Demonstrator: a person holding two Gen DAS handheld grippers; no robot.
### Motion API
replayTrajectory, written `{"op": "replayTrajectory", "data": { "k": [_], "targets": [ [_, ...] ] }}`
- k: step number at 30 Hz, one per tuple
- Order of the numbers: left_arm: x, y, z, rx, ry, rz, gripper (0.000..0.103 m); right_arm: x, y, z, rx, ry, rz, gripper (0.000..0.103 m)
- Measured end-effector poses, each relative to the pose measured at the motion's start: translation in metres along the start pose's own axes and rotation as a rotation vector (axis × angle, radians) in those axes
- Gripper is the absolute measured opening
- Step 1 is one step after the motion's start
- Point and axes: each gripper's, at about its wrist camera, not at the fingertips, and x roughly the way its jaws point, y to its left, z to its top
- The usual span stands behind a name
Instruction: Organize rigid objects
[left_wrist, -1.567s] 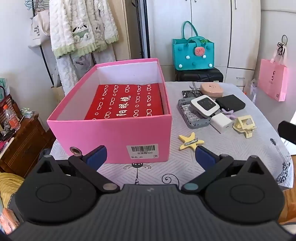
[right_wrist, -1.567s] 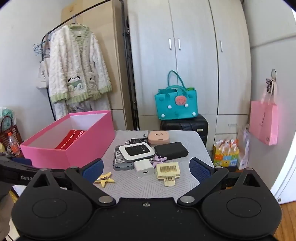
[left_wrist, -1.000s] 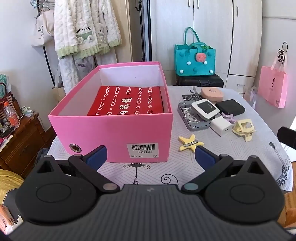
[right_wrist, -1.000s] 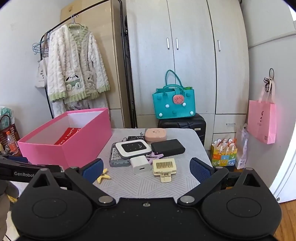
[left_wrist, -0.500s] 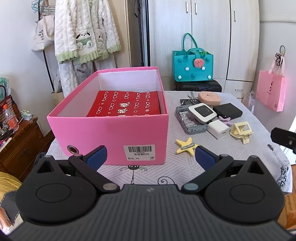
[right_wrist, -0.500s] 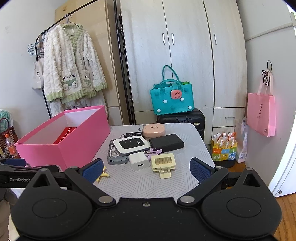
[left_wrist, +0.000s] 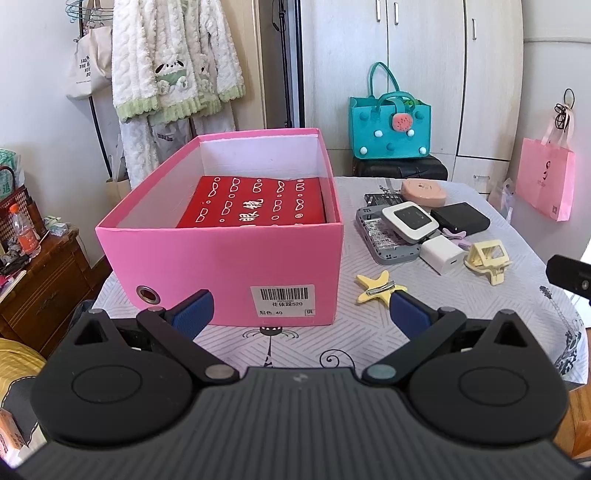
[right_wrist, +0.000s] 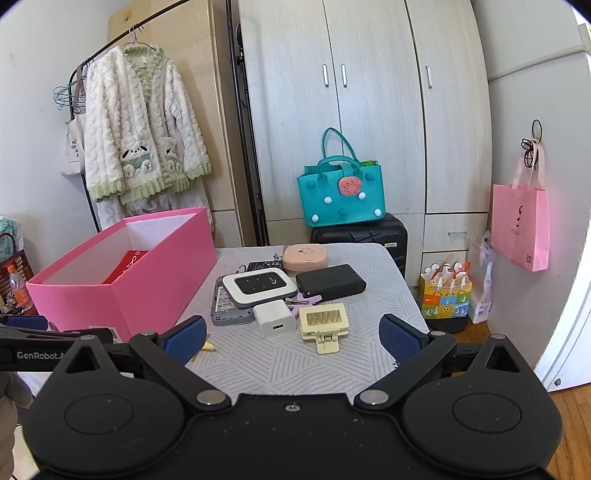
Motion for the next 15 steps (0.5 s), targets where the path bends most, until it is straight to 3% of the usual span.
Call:
{"op": "replayTrajectory", "data": {
  "k": [15],
  "targets": [
    [0.0016,-0.0013,-0.0026,0.009,0.013,0.007,0.103,0.0074,-0.0016,-0.0023,0.015,0.023,-0.015,0.101]
  ]
}}
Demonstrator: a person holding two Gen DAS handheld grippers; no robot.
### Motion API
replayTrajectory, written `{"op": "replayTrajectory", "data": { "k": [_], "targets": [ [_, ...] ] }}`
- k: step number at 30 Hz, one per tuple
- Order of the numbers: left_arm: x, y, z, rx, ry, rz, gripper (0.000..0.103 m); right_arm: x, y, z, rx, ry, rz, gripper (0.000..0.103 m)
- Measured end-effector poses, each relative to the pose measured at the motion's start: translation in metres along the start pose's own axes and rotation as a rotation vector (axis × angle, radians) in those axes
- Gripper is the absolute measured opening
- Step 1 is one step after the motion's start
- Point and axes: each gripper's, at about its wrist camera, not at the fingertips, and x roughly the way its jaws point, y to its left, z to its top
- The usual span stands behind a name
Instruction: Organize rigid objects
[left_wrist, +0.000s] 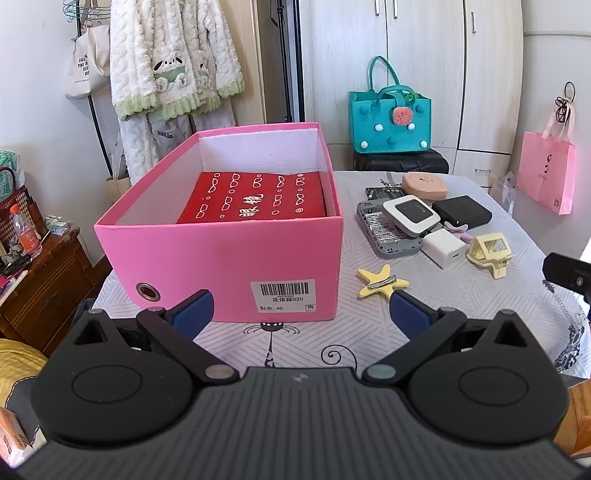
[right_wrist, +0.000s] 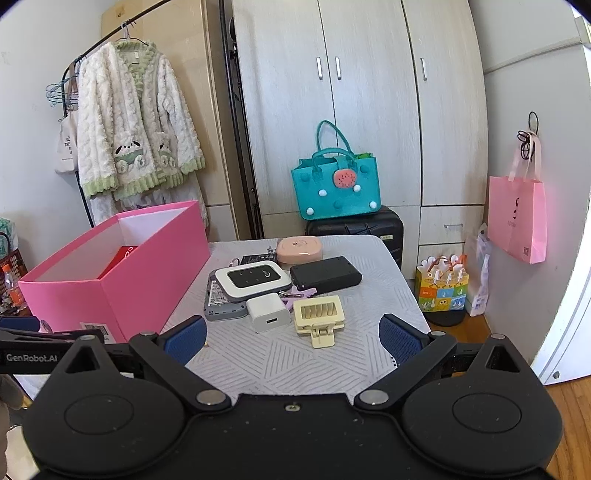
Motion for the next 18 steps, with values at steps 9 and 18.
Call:
{"op": "replayTrajectory", "data": {
  "k": [9,18],
  "targets": [
    [0.013,0.004,-0.004,0.013,0.072,0.002,0.103,0.007,-0.001,-0.004,0.003,0.037,-0.024,0.101],
    [0.012,0.005,-0.001,0.024,0.072,-0.007,0.103,0.014,0.004,-0.006,-0.006,0.065,-0.019,0.101]
  ]
}}
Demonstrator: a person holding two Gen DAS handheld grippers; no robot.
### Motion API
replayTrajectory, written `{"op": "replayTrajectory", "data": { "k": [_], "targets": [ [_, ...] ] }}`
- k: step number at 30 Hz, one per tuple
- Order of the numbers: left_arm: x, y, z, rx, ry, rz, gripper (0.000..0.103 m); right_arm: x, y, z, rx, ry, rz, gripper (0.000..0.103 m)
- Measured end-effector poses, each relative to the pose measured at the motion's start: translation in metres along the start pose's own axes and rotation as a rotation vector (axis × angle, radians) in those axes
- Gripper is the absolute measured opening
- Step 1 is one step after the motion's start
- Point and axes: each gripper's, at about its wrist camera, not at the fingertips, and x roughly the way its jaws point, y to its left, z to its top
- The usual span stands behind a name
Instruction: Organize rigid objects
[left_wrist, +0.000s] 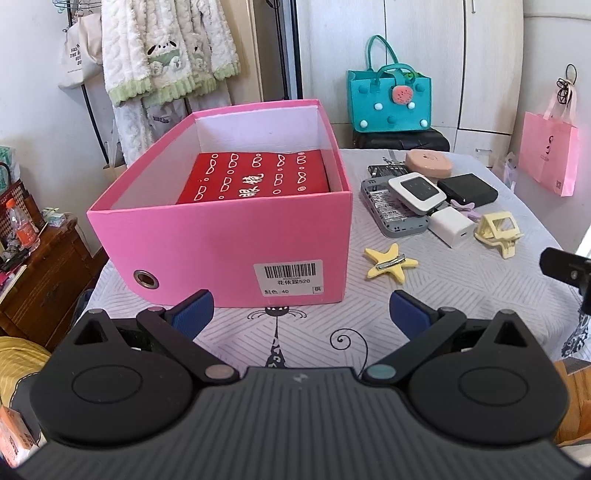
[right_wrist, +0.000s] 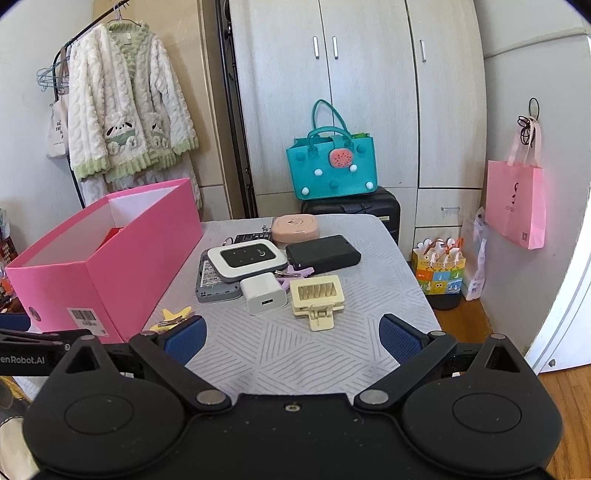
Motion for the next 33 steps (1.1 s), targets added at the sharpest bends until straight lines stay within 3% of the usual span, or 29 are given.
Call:
{"op": "replayTrajectory", "data": {
  "k": [26,33],
  "targets": [
    [0.003,0.002,0.003,0.0,0.018,-0.038,0.102,0.01,0.008,-0.001,-0.016,0.024,0.004,0.101],
    [-0.007,0.011,0.017,0.043,-0.029,-0.079,0.102,0.003,0.005,0.005,-0.034,-0.042,0.096,0.103]
  ]
}}
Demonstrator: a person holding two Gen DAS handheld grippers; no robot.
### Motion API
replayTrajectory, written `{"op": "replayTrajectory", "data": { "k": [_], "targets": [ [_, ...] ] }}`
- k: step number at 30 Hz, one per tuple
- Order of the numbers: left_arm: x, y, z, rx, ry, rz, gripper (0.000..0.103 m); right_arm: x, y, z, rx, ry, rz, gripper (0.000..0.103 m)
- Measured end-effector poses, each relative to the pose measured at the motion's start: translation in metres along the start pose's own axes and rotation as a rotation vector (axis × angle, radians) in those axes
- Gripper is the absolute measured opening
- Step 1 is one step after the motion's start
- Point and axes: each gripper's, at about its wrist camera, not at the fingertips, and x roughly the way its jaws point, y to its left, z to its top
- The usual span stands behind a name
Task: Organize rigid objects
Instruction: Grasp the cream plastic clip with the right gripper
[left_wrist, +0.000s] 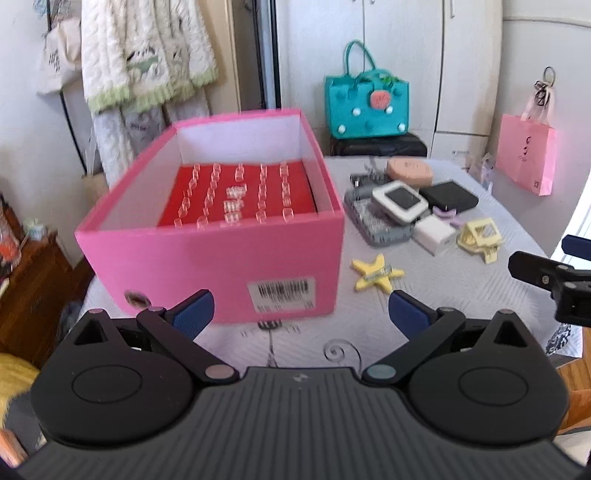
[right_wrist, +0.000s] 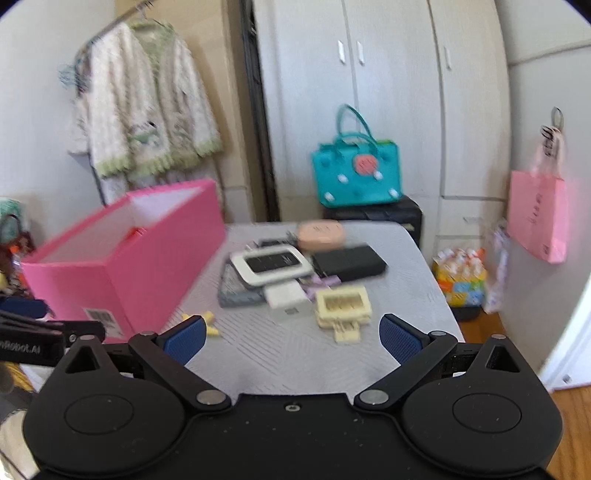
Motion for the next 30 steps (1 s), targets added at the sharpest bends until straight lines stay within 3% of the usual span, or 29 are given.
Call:
{"op": "replayTrajectory", "data": {
  "k": [6,11,15,19,22,26,30],
  "targets": [
    [-0.004,0.02,0.032,0.118,-0.033,0.062,0.102,0.006,-0.023,0.001,0.056,-0.18,0.111,0.103],
    [-0.006,0.041,0.059,0.218,0.001,0.073,0.1,0.048,-0.037,0.011,0.031,-0.025,0.006,0.103],
    [0.0,0.056,0.08,0.244,0.025,0.073,0.1,0.075,-0.046,0.008,0.058,0.079,0.001,0.097],
    [0.014,0.07,0.092,0.272,0.043,0.086,0.1,0.096,-0.045,0.004,0.019,0.146,-0.023,0.086],
    [0.033,0.09,0.103,0.223,0.107,0.032,0.099,0.108,-0.049,0.005,0.012,0.187,-0.035,0.07],
    [0.063,0.121,0.111,0.122,0.202,-0.023,0.086,0.116,-0.056,0.008,-0.001,0.216,-0.021,0.066],
    [0.084,0.134,0.114,0.145,0.226,0.059,0.073,0.128,-0.053,0.011,-0.057,0.25,-0.02,0.065]
  ]
}}
